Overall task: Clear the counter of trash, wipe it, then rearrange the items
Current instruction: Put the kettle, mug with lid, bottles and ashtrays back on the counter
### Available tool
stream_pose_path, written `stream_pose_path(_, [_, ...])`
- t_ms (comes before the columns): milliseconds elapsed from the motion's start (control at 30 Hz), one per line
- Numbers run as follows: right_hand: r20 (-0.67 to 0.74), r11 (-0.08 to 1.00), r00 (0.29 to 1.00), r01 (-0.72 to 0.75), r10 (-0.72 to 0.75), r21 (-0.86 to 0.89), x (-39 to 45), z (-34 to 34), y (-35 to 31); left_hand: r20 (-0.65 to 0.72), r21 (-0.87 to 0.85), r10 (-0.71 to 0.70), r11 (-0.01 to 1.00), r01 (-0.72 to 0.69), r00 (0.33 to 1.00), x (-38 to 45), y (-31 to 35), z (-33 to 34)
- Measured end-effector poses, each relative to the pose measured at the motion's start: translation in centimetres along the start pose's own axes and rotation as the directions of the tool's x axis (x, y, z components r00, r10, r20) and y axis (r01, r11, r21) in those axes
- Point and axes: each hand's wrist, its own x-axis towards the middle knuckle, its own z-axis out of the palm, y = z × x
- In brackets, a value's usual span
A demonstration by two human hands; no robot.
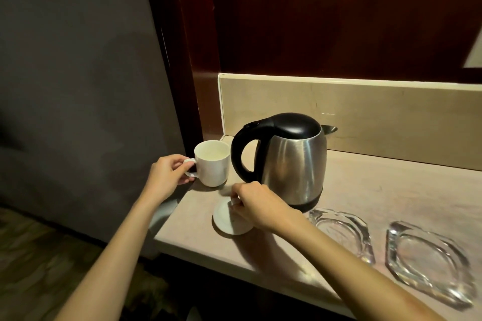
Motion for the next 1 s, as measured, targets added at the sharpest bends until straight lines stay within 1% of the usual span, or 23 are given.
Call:
stream_pose_path(133, [0.016, 0.998, 0.998, 0.06, -0.06, -0.019, -1.3, -1.4, 0.3, -0.055, 0.007, 0.028, 1.0, -0.027, 0.998, -1.4, 0.7, -1.5])
stream_pose_path(233, [0.043, 0.995, 0.994, 0.104, -0.103, -0.011, -2.5, -2.9, 0.6, -0.106, -0.018, 0.047, 0.999, -0.049, 0.993, -2.5, 1.9, -2.9])
stream_pose_path(367, [0.031, 0.99, 0.991, 0.131, -0.13, -0.048, -3.9, -5.2, 1.1, -0.142, -0.078, 0.118, 0.988, -0.13, 0.983, -4.2, 5.6, -5.0])
stream_pose_path(500, [0.011, 0.991, 0.991, 0.132, -0.132, -0.035, -6.0, -7.5, 2.5, -0.135, -0.094, 0.21, 0.97, -0.223, 0.968, -5.8, 10.7, -5.5])
stream_pose_path(600, [-0.026, 0.995, 0.995, 0.095, -0.096, -0.032, -8.0, -8.8, 4.5, -0.069, -0.199, 0.245, 0.946, -0.254, 0.967, -7.0, 14.7, -3.7])
stream_pose_path(700, [-0.062, 0.999, 0.997, 0.037, -0.038, -0.014, -10.4, -10.3, 7.3, 0.026, -0.303, 0.265, 0.921, -0.245, 0.964, -8.2, 18.6, 0.2])
stream_pose_path(767, [-0.081, 1.0, 0.997, -0.016, 0.016, 0.004, -12.2, -11.4, 9.7, 0.099, -0.337, 0.282, 0.912, -0.235, 0.954, -8.7, 20.9, 3.5])
stream_pose_path(867, [-0.122, 0.991, 0.984, -0.125, 0.131, 0.054, -15.4, -12.9, 14.0, 0.203, -0.383, 0.31, 0.898, -0.216, 0.929, -8.9, 23.5, 9.2])
stream_pose_path(1000, [-0.187, 0.954, 0.936, -0.294, 0.298, 0.051, -20.0, -14.3, 19.9, 0.343, -0.419, 0.33, 0.892, -0.171, 0.879, -9.2, 25.4, 17.7])
